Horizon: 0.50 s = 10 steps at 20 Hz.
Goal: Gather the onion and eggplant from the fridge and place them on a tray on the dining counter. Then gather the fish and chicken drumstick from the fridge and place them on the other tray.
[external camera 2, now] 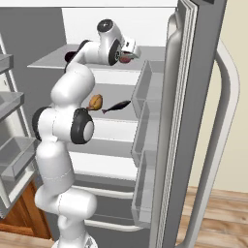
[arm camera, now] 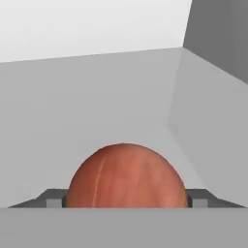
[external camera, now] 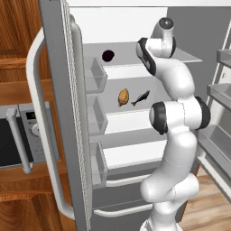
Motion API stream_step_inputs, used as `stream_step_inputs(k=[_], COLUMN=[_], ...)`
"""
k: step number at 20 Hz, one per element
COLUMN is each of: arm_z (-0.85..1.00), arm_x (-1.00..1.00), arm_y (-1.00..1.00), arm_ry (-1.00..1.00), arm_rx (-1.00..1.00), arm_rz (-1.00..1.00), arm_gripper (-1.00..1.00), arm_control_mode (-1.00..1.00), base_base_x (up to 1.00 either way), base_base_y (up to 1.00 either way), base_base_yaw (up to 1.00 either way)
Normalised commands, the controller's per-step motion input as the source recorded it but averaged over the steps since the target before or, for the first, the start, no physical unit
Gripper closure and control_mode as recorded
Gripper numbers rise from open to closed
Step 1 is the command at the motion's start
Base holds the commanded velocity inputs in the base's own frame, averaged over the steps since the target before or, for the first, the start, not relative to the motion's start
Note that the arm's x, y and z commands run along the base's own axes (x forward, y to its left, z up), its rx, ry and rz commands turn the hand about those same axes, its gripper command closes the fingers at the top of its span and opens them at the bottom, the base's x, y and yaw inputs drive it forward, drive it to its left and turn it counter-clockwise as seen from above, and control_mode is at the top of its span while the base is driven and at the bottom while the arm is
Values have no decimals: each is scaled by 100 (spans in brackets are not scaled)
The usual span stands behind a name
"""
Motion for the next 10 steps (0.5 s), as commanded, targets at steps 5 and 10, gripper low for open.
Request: stream_step_inputs(k=[5, 10], arm_z=[-75, -99], arm_x=[-1, -14], arm_y=[0, 0], arm_ry=[-11, -65], arm_rx=[0, -1], arm_rz=[0, 0], arm_gripper=[100, 100], arm_control_mode=[-100, -100], base_base_x=[0, 0], base_base_y=[0, 0], base_base_yaw=[0, 0])
